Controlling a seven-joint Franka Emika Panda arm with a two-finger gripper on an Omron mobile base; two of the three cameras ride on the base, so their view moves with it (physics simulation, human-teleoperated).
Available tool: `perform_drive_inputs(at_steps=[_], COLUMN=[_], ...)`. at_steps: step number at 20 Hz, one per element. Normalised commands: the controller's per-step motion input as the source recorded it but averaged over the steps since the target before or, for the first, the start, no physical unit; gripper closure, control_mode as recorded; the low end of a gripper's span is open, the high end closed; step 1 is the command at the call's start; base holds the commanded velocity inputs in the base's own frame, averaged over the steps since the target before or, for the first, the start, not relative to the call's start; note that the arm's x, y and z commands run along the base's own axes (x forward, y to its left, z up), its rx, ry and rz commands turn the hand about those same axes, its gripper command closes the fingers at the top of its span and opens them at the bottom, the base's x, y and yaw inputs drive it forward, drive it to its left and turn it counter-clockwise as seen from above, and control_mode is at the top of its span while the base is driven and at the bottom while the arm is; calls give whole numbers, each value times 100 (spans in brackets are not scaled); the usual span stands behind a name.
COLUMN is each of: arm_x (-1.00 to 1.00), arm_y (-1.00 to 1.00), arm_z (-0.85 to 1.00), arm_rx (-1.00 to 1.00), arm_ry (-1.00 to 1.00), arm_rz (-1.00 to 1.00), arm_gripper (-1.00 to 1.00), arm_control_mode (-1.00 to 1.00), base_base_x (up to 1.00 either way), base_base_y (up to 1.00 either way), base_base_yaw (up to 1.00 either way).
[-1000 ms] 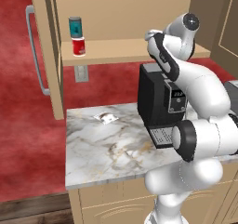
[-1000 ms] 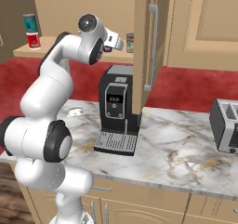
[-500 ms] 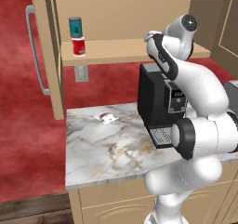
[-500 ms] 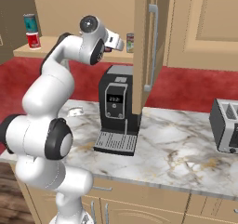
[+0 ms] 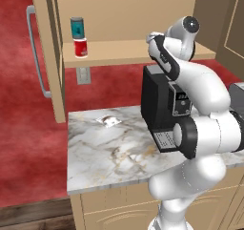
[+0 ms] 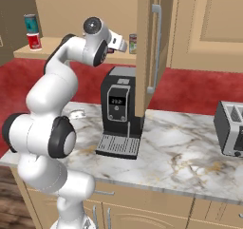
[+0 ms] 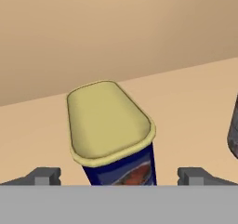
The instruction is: Stack two cans on top of the other two cans in the cabinet.
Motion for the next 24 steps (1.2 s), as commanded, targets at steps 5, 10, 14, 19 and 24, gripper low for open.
perform_drive_inputs(at_steps=[5, 10, 14, 19, 24], arm_x=[11, 9, 10, 9, -6], arm_y=[0, 0, 0, 0, -2], arm_z=[0, 0, -3, -5, -1], arm_rx=[0, 0, 0, 0, 0], arm_ry=[0, 0, 0, 0, -1], arm_rz=[1, 1, 2, 2, 0], arm_gripper=[-100, -100, 100, 100, 100], arm_control_mode=[-100, -100, -100, -100, -100], base_base_x=[0, 0, 0, 0, 0], base_base_y=[0, 0, 0, 0, 0], base_base_yaw=[0, 0, 0, 0, 0])
